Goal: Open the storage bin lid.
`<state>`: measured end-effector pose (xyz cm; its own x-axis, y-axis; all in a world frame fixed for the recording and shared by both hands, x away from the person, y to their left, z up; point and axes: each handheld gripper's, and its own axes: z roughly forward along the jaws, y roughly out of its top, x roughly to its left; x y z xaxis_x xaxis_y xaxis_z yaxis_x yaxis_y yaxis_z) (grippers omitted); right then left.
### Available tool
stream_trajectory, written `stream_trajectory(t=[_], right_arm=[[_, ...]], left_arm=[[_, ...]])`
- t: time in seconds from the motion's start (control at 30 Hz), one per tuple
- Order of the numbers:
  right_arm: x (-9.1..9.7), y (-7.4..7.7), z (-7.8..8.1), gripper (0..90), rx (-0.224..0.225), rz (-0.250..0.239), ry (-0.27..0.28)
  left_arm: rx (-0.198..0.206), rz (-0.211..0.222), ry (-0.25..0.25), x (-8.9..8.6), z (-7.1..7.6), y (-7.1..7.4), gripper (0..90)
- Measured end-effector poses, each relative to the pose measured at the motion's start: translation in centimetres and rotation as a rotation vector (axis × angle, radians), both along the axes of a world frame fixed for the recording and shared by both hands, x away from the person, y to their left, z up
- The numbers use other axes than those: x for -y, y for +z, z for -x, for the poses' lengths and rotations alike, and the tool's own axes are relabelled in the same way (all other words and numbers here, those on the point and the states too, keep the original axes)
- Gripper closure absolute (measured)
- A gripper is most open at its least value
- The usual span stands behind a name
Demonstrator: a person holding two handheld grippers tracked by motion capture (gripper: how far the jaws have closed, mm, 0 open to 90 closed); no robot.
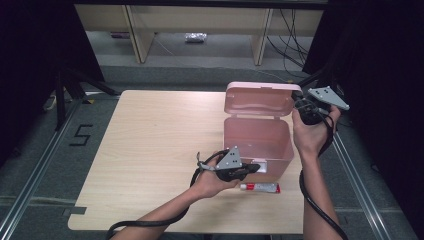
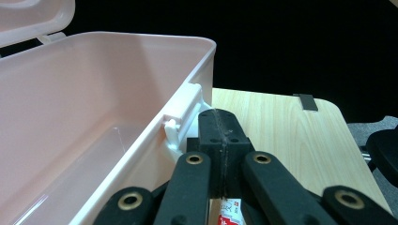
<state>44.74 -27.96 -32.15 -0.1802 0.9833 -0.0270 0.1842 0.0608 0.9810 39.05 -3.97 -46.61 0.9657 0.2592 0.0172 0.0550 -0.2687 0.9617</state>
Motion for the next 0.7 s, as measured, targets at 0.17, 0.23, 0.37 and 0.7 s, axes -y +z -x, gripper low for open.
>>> stream_trajectory(t=[0.17, 0.23, 0.37, 0.7], right_arm=[[0.0, 0.1, -0.4, 90.0, 0.001, 0.004, -0.003], [0.0, 0.2, -0.5, 90.0, -0.004, 0.001, -0.006], [0.1, 0.3, -1.0, 90.0, 0.001, 0.017, -0.004], [-0.1, 0.4, -1.8, 90.0, -0.008, -0.002, -0.014]], left_arm=[[-0.002, 0.004, 0.000, 0.0, 0.0, 0.0, 89.8], [-0.005, 0.007, 0.000, 0.0, 0.0, -0.1, 89.7], [-0.003, 0.006, -0.001, 0.0, 0.0, 0.0, 89.8], [-0.008, 0.012, 0.000, 0.0, 0.0, -0.1, 89.7]])
